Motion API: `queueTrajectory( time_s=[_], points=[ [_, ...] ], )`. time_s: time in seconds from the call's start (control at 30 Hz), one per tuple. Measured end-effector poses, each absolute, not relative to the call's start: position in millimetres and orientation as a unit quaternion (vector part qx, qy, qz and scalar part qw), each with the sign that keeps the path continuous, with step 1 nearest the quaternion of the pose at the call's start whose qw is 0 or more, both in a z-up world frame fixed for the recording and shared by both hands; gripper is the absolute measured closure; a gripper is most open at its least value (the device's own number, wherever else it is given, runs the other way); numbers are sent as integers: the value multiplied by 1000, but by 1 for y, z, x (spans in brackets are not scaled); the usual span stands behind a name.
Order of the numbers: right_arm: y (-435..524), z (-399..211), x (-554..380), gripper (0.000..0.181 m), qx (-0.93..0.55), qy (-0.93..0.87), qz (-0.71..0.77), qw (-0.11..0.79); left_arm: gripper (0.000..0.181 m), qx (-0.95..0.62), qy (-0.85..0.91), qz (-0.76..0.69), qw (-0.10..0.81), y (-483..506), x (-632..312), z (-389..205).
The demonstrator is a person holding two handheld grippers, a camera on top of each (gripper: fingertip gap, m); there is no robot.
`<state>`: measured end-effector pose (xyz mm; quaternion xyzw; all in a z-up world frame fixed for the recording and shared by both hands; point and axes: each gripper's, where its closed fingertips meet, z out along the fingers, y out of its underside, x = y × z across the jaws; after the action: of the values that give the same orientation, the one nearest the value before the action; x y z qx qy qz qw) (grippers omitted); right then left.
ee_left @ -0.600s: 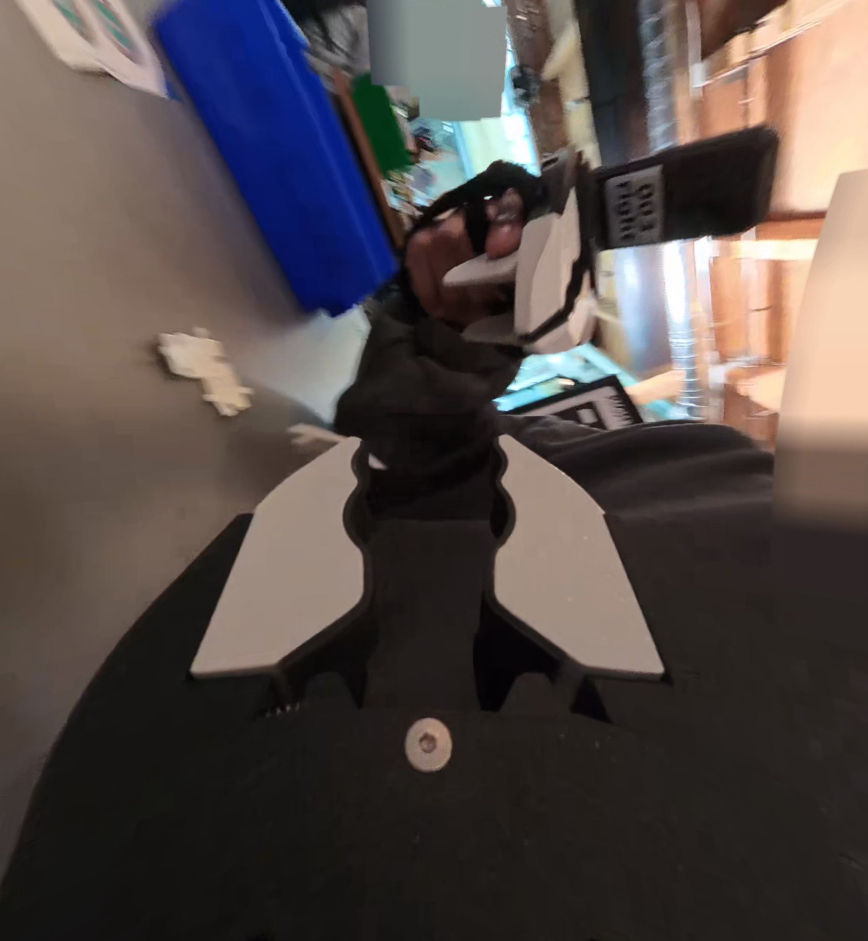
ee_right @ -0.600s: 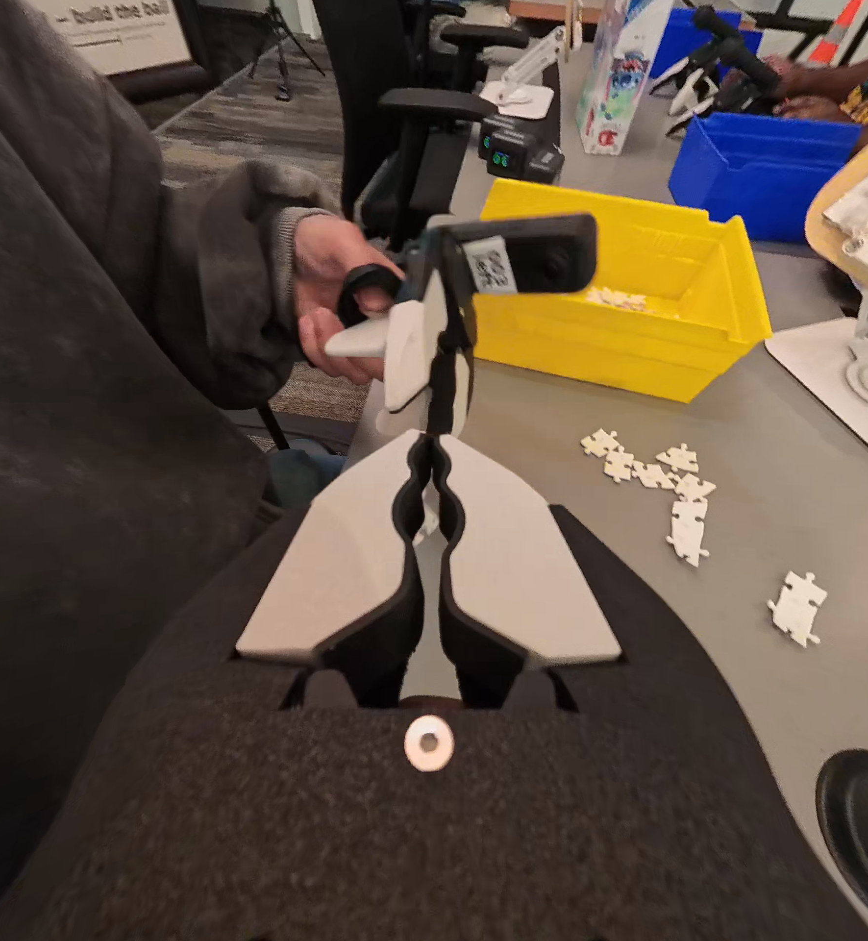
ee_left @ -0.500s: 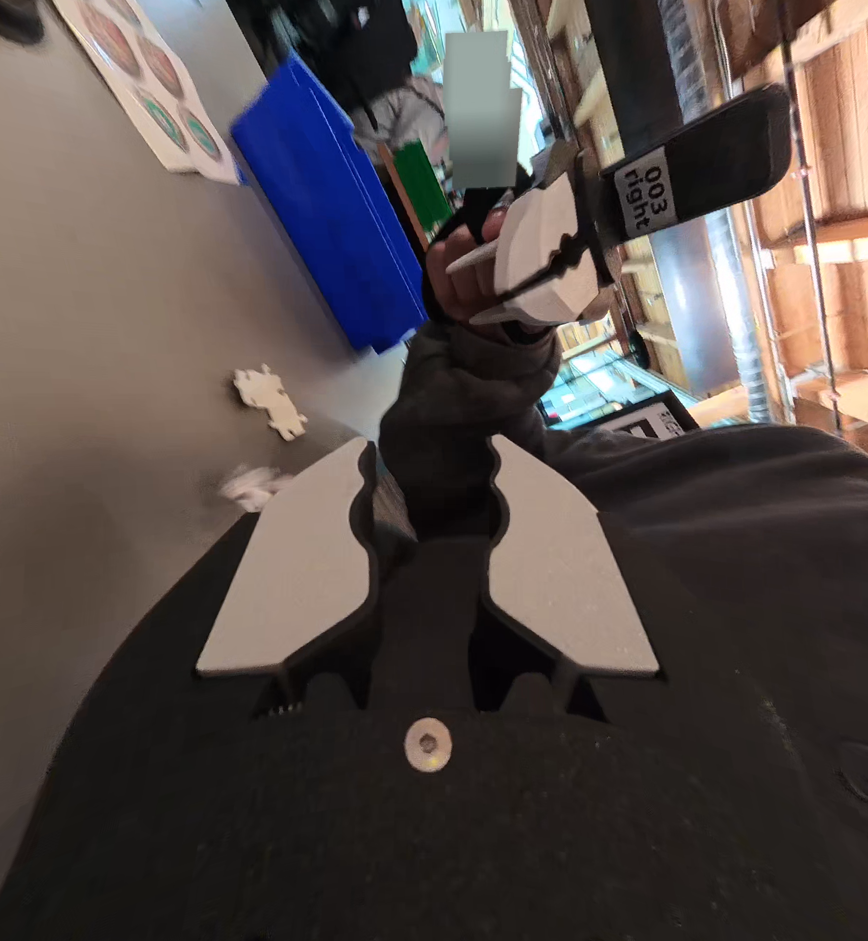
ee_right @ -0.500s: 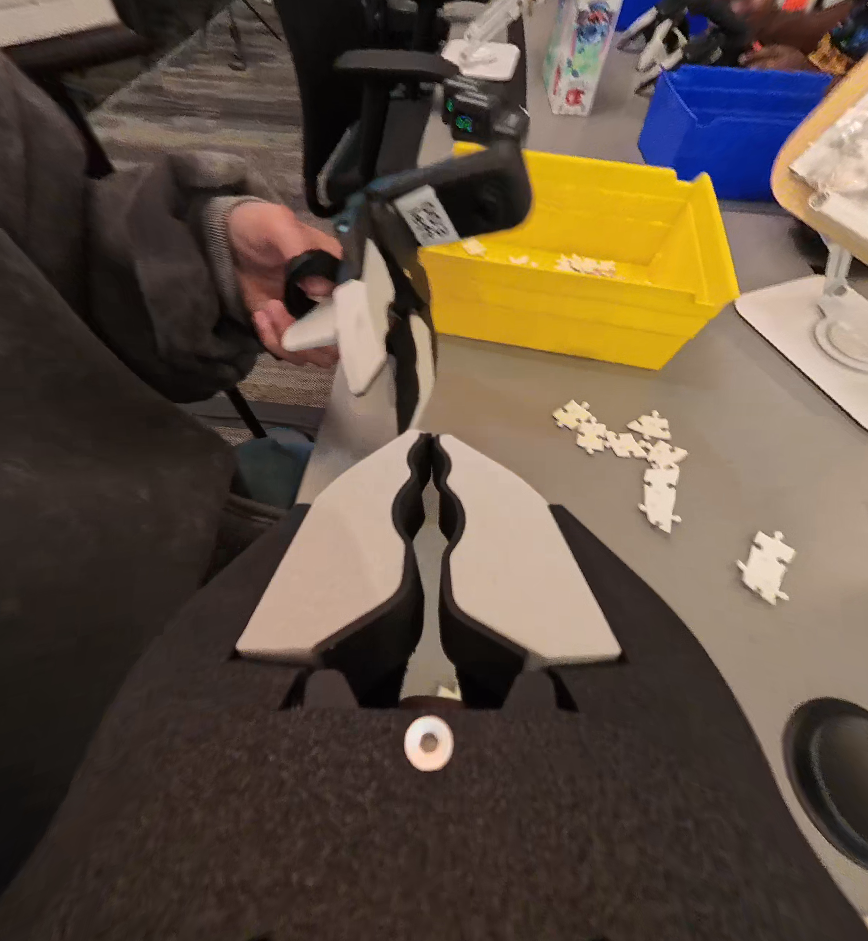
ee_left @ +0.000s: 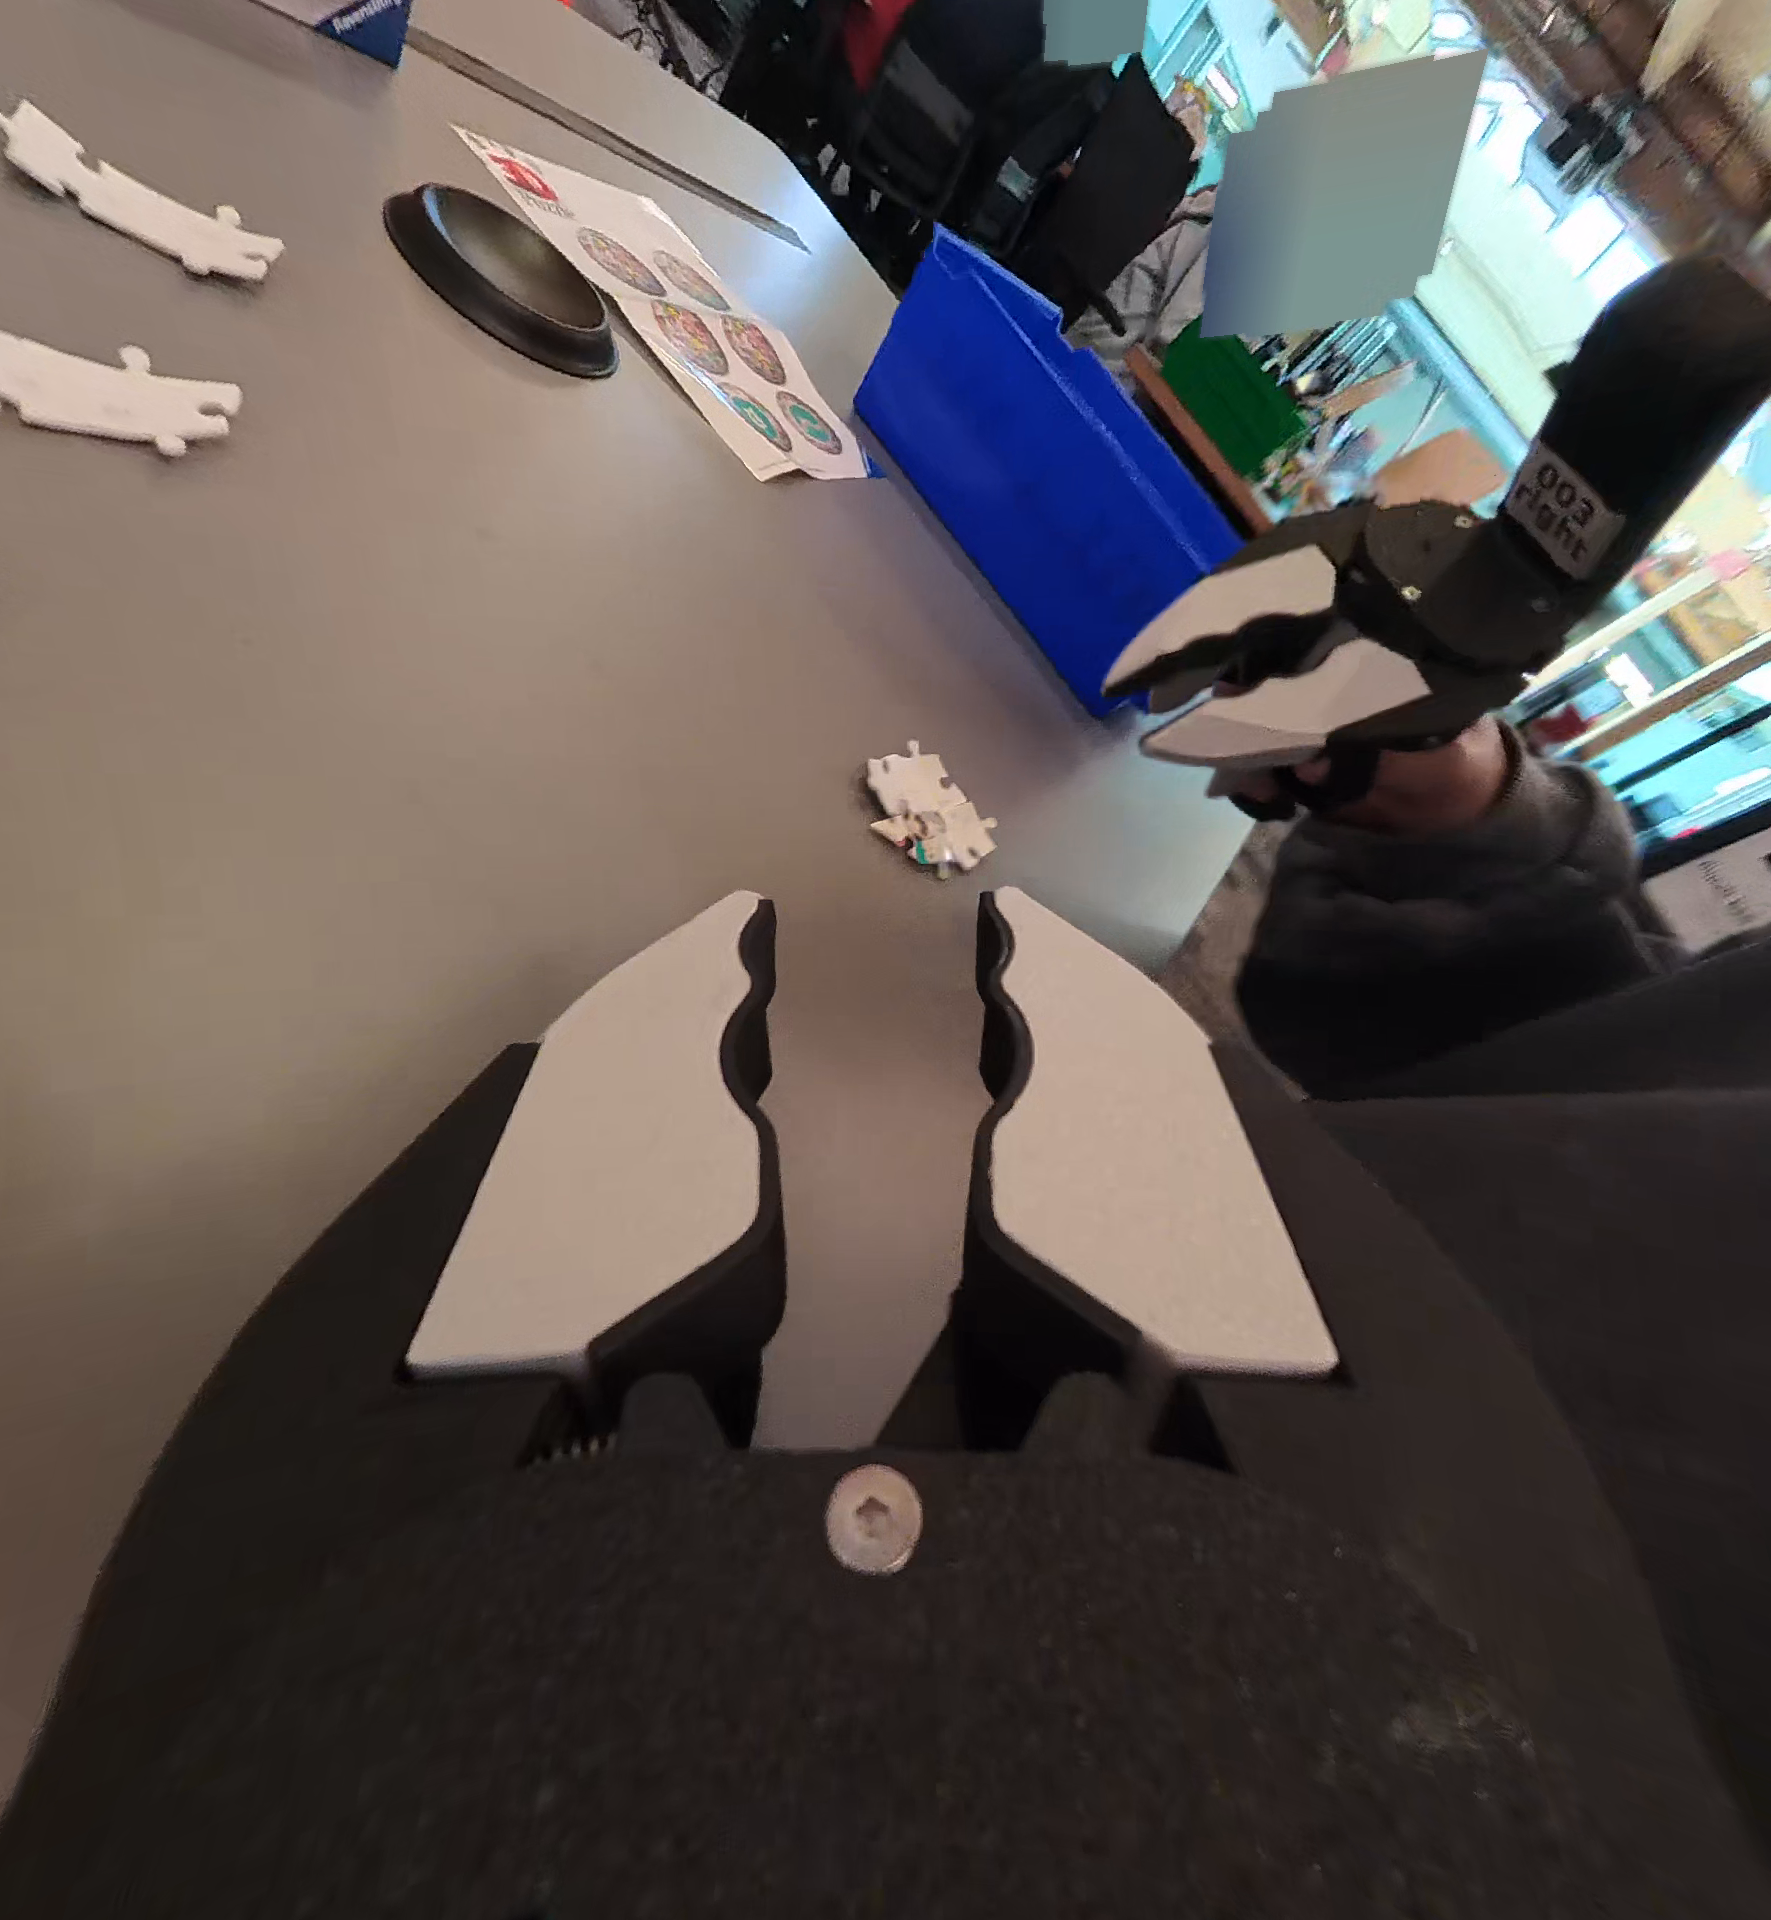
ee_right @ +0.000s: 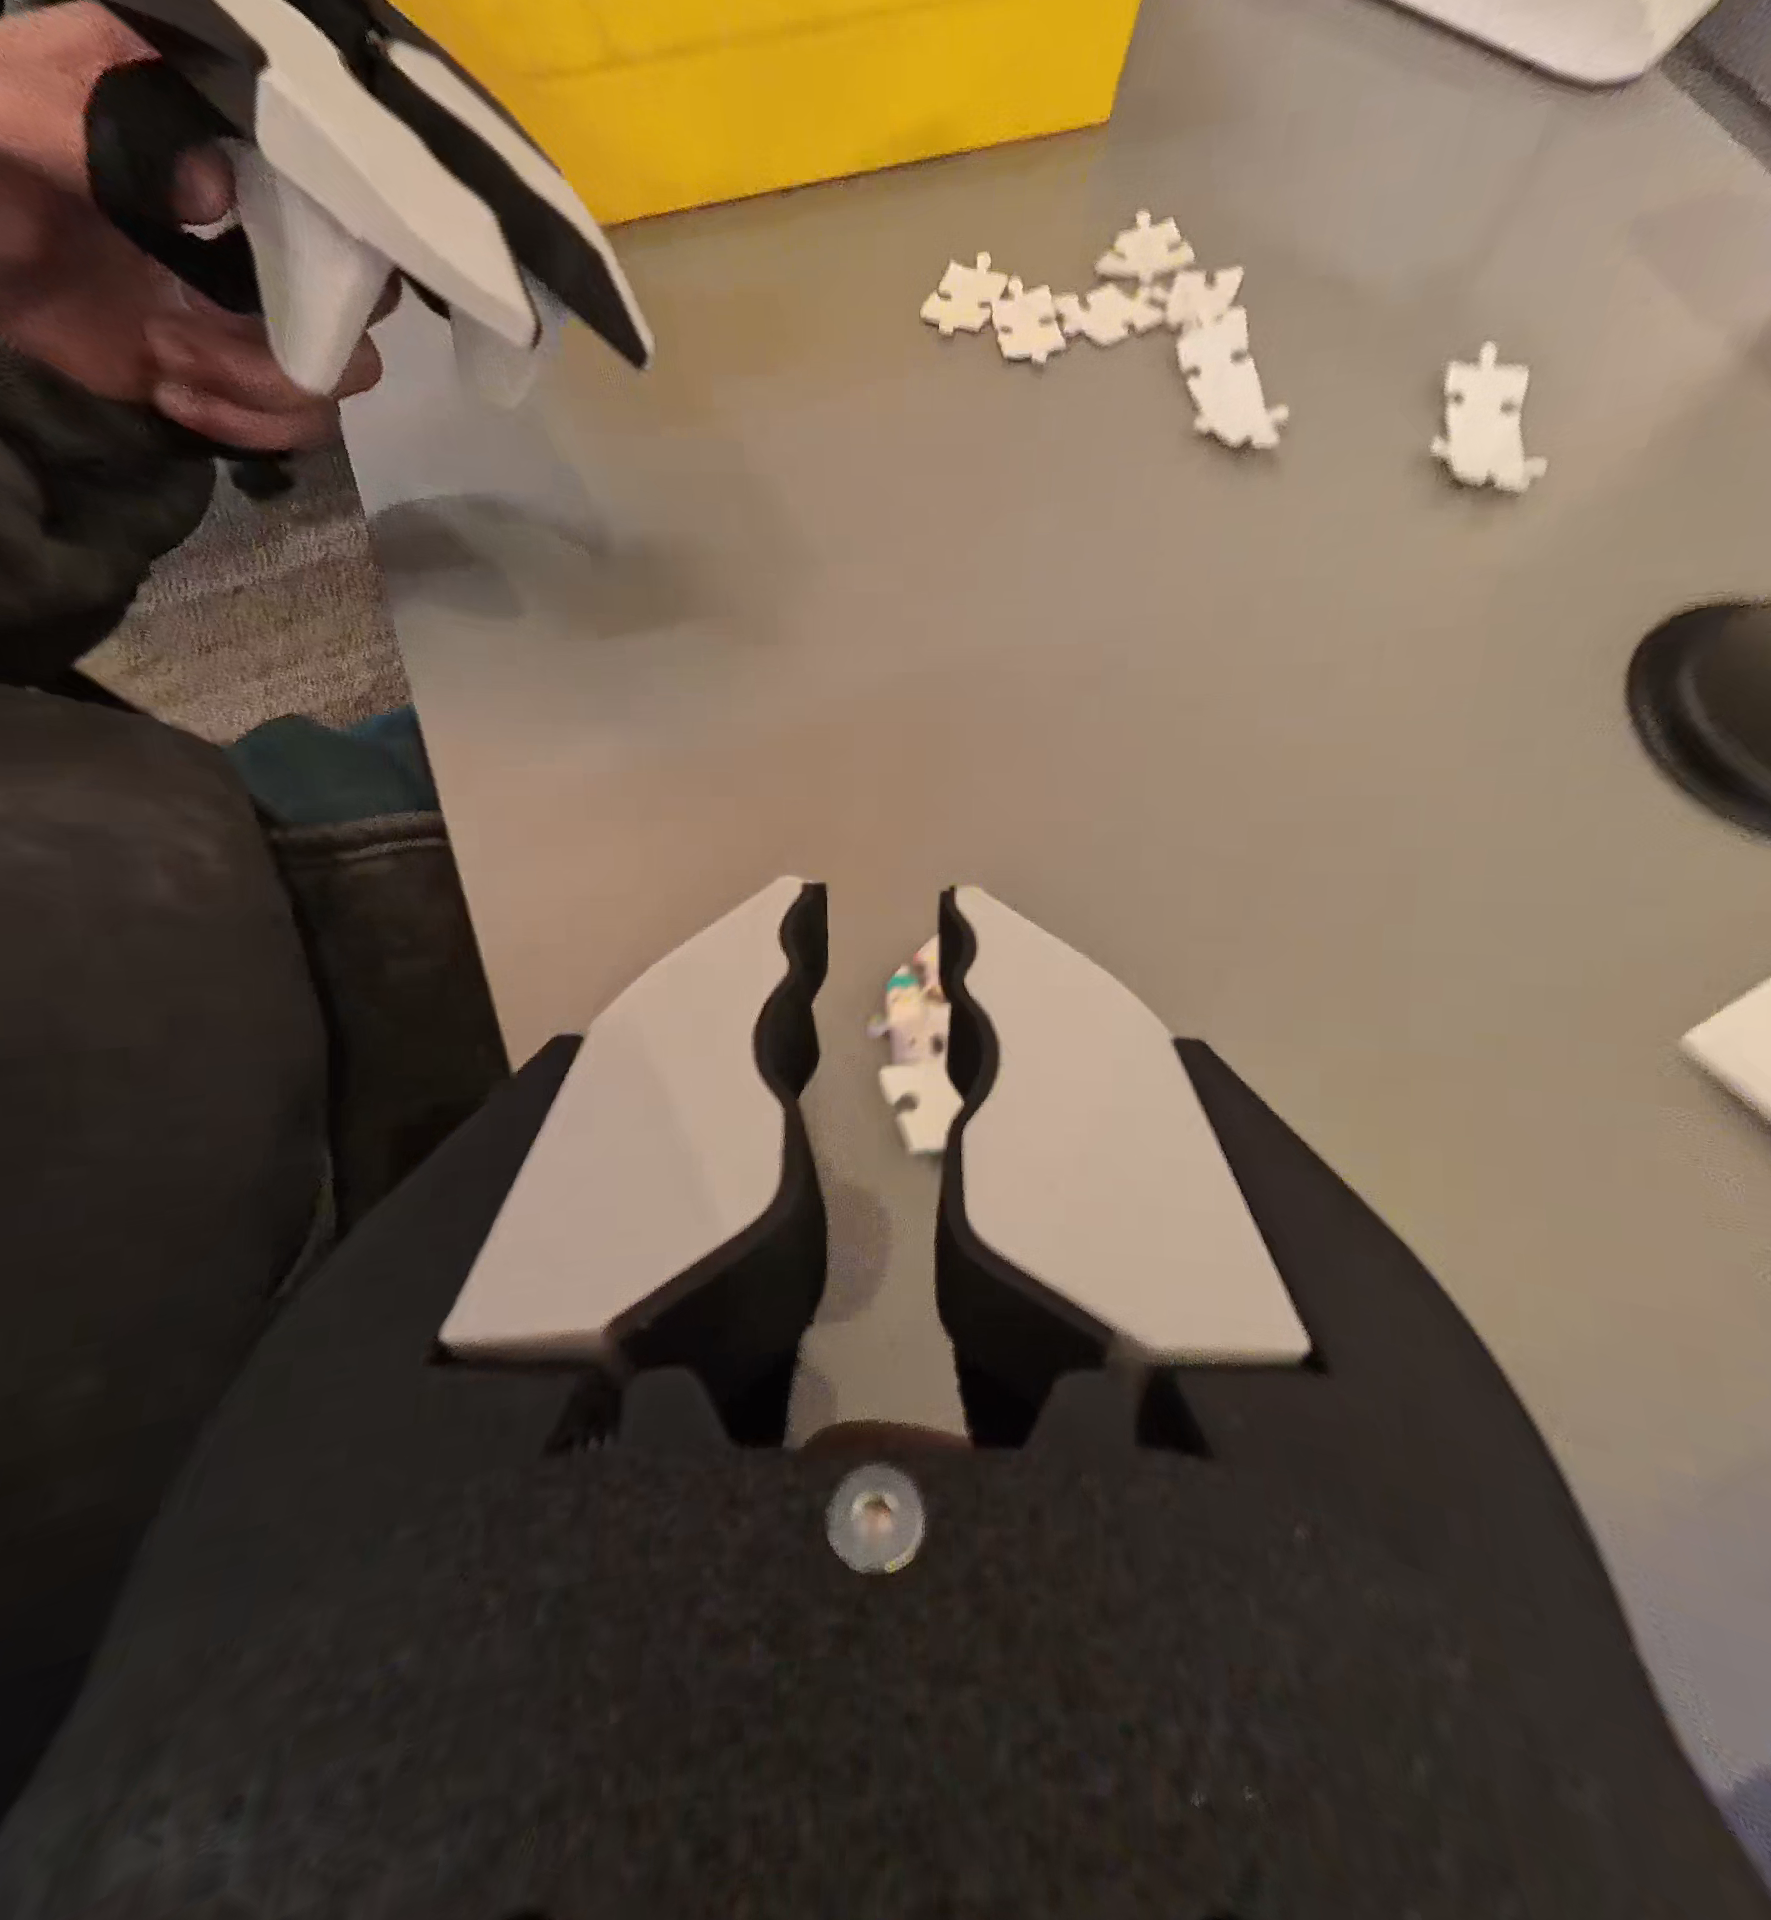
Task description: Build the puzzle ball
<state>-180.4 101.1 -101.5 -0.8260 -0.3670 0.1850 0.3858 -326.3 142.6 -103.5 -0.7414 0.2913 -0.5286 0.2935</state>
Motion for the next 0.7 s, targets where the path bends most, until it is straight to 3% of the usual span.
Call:
queueTrajectory(
  time_s=[0.3,0.4,0.6,0.7],
  points=[
    [86,-153,-164,153,-860,-305,142,383,145,-734,403,-455,303,118,-289,-119],
    [100,-170,-167,143,-867,-319,124,362,145,-728,428,-442,303,111,-278,-120],
    [112,-190,-176,145,-861,-368,97,337,146,-719,449,-438,299,103,-270,-122],
    [112,-194,-176,157,-859,-378,86,335,146,-725,446,-434,294,105,-272,-126]
  ],
)
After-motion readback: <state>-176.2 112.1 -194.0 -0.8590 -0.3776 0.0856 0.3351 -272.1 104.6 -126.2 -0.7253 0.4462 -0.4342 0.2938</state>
